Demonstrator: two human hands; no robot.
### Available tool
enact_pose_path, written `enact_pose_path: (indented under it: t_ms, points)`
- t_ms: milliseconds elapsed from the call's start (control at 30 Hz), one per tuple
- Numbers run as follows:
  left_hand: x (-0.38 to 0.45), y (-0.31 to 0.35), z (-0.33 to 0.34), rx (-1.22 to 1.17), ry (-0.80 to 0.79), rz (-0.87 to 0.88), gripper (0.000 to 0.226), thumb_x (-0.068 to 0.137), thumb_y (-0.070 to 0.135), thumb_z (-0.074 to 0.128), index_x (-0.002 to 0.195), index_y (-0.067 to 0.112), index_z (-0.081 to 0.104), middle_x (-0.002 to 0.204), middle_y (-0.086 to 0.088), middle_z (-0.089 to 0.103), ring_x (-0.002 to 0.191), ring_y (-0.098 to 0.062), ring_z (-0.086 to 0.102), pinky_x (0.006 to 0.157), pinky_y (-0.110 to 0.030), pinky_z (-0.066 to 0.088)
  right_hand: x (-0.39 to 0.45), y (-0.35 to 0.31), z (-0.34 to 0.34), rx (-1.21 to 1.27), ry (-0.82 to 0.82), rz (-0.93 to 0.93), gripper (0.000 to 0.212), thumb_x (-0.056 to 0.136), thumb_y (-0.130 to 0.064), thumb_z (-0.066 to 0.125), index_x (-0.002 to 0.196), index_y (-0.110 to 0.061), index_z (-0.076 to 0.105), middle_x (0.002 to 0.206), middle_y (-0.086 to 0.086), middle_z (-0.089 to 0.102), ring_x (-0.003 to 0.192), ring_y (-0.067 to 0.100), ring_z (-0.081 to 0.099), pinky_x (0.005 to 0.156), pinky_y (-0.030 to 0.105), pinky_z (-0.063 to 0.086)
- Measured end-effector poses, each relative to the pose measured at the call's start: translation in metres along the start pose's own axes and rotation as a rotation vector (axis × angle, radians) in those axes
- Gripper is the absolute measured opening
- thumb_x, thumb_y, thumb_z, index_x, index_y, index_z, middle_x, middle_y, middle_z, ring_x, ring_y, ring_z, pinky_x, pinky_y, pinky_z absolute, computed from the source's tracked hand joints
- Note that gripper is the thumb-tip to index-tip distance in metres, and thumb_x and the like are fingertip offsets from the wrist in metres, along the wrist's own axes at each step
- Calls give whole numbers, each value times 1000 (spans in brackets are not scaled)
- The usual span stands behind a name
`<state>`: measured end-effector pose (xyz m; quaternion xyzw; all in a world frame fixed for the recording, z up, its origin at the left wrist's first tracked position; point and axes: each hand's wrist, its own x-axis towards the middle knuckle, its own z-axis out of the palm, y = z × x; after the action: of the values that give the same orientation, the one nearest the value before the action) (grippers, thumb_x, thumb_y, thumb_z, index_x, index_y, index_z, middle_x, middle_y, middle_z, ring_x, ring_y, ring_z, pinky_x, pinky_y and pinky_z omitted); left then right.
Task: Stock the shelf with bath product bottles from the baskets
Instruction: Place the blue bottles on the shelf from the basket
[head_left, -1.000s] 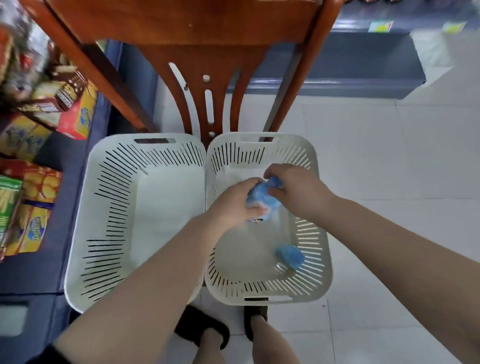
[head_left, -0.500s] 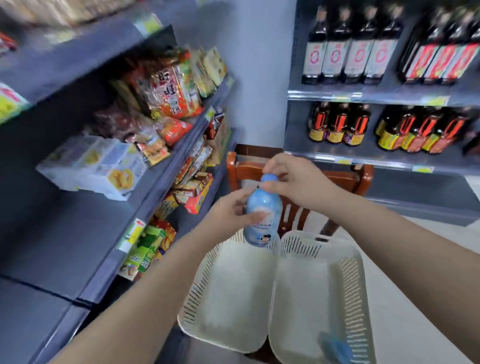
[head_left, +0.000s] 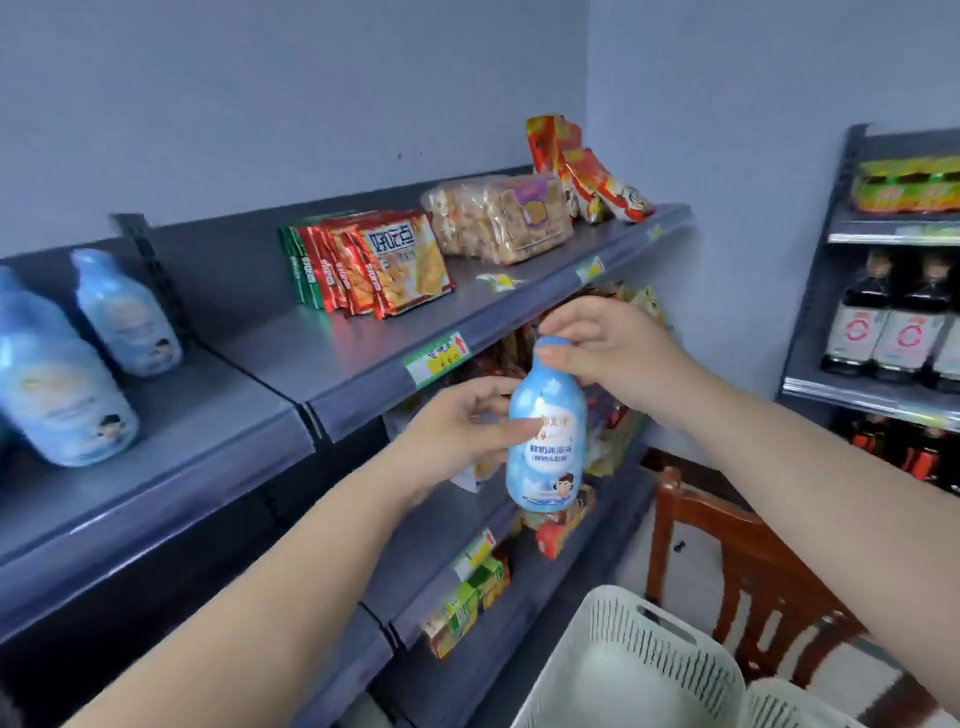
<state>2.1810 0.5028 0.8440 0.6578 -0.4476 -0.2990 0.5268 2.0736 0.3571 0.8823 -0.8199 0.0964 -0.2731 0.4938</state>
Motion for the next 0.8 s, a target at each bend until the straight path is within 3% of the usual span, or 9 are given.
enact_pose_path:
  t_ms: [100, 167, 300, 467, 567, 667, 800]
  points:
    - [-25, 22, -38, 49, 98, 35, 31, 85, 9, 67, 115, 10, 60, 104, -8, 67, 85, -13, 67, 64, -20, 54, 18, -36, 28, 50, -36, -89, 14, 83, -12, 68, 85, -23, 59, 84, -1, 66, 75, 9, 62, 73, 27, 50]
    - [-41, 33, -60, 85, 169, 64, 29, 84, 10, 66, 112, 11, 61, 105, -8, 68, 91, -17, 67, 65, -17, 54, 27, -56, 48, 78, -65, -140, 12, 84, -11, 67, 87, -20, 59, 84, -2, 65, 78, 10, 62, 73, 27, 50]
    - [-69, 48, -99, 124, 259, 98, 35, 78, 16, 74, 111, 11, 63, 108, -7, 69, 103, -24, 65, 89, -35, 53, 42, -90, 83, 112, -103, -218, 11, 85, -10, 64, 92, -15, 58, 86, -1, 63, 79, 12, 60, 75, 29, 52]
    - [-97, 60, -130, 172, 370, 111, 33, 84, 10, 68, 116, 11, 60, 114, -8, 66, 102, -22, 65, 84, -40, 57, 58, -116, 119, 135, -134, -286, 11, 86, -9, 64, 96, -11, 59, 84, -1, 63, 80, 14, 58, 77, 37, 49]
    - [-108, 61, -143, 222, 452, 121, 36, 83, 10, 69, 117, 12, 59, 111, -8, 66, 100, -24, 66, 82, -39, 57, 68, -125, 138, 152, -165, -307, 10, 86, -10, 64, 89, -18, 59, 84, 1, 65, 82, 16, 59, 80, 43, 50]
    - [-114, 61, -155, 282, 539, 136, 34, 82, 11, 70, 114, 15, 61, 104, -3, 69, 90, -22, 68, 80, -32, 57, 82, -130, 153, 158, -188, -345, 13, 85, -12, 65, 86, -23, 59, 86, -1, 66, 84, 16, 62, 84, 43, 51]
    - [-119, 67, -172, 392, 652, 149, 29, 78, 12, 74, 103, 21, 63, 91, 6, 68, 77, -4, 66, 71, -13, 51, 102, -140, 172, 157, -245, -401, 13, 86, -13, 65, 86, -25, 59, 88, -3, 66, 85, 12, 62, 84, 31, 49]
